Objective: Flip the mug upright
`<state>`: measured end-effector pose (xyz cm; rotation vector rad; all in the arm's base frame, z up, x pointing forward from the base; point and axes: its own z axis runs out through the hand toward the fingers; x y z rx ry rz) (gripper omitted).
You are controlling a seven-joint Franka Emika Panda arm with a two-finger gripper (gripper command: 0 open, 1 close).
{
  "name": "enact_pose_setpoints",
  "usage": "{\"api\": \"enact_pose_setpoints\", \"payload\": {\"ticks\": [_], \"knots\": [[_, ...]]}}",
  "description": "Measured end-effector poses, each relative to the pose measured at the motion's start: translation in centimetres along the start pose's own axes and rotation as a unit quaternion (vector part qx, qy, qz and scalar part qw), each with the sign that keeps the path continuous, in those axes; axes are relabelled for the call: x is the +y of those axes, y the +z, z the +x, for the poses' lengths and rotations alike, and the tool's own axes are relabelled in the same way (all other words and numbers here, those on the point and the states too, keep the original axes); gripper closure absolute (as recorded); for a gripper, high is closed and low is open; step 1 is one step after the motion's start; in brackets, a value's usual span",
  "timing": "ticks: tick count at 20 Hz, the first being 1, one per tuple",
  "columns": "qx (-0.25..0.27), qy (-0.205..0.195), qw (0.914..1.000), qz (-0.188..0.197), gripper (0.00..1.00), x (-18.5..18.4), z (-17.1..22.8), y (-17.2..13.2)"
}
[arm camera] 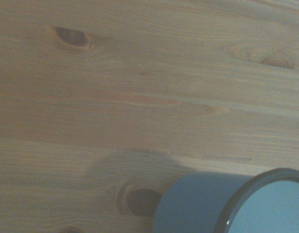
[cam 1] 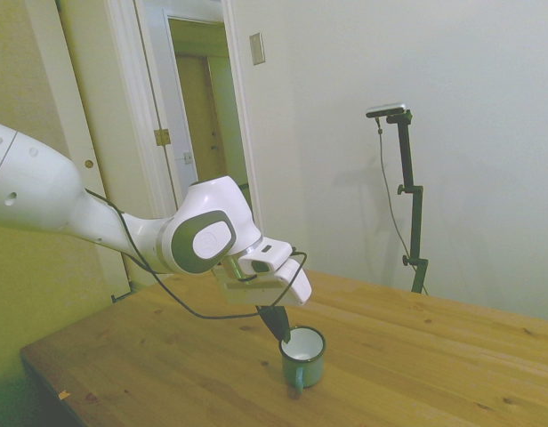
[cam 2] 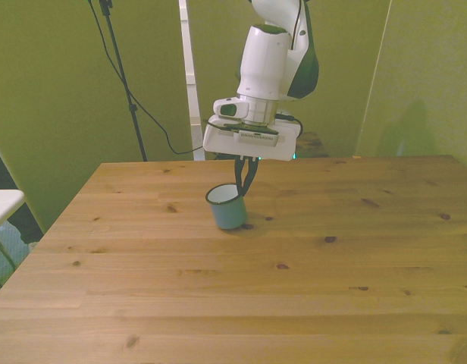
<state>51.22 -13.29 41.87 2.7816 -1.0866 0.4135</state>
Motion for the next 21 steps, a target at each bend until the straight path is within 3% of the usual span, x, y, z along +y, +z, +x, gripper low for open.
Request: {"api": "enact_pose_setpoints", "payload": {"ticks": [10,15,21], "knots": [[0.01,0.004,0.9999,0.006,0.0,-0.7,0.6,-0.9],[0.031,-0.001,0.9991,0.03,0.0,-0.5,0.1,-6.2],[0.029,-0.051,0.997,0.051,0.0,-0.9,-2.3,-13.0]]}}
